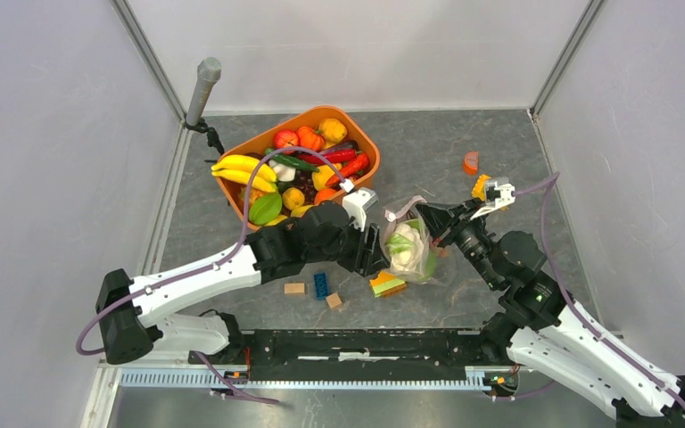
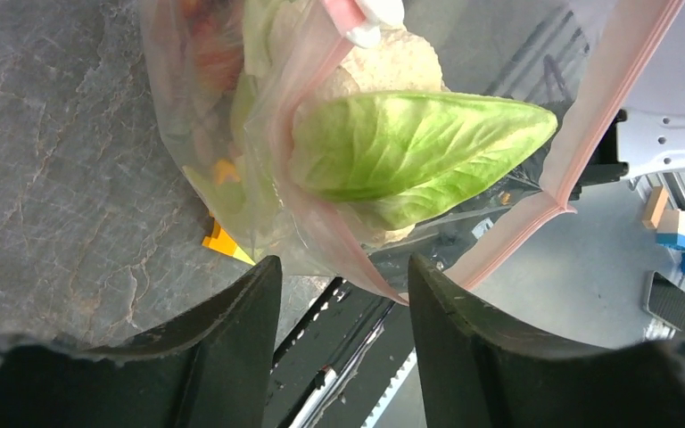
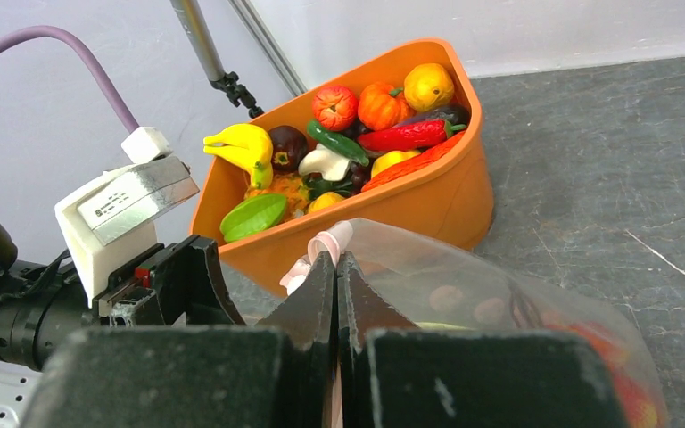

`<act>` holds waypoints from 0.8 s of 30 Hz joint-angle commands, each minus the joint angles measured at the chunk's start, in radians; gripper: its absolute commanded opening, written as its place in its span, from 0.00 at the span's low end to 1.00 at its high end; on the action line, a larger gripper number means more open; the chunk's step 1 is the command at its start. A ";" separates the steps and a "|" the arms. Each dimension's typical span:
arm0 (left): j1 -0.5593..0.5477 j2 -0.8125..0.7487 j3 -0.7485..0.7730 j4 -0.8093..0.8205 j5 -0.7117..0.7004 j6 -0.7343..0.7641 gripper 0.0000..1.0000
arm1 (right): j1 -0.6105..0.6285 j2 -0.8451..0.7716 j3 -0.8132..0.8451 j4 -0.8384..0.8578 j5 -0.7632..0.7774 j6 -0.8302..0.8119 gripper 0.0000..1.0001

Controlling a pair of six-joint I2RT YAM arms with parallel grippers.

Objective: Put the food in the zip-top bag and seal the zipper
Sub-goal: Adjust the zipper food storage bag at the center of the board.

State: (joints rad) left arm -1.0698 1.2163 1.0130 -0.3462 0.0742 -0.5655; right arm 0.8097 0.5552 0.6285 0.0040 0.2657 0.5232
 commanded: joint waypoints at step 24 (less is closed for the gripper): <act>-0.032 -0.039 0.145 -0.173 -0.365 0.061 0.02 | 0.002 -0.150 -0.054 0.104 0.091 -0.007 0.00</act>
State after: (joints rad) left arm -1.0973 1.2362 1.0893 -0.4820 -0.1326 -0.5514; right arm 0.8097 0.4614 0.5949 -0.0124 0.3107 0.5228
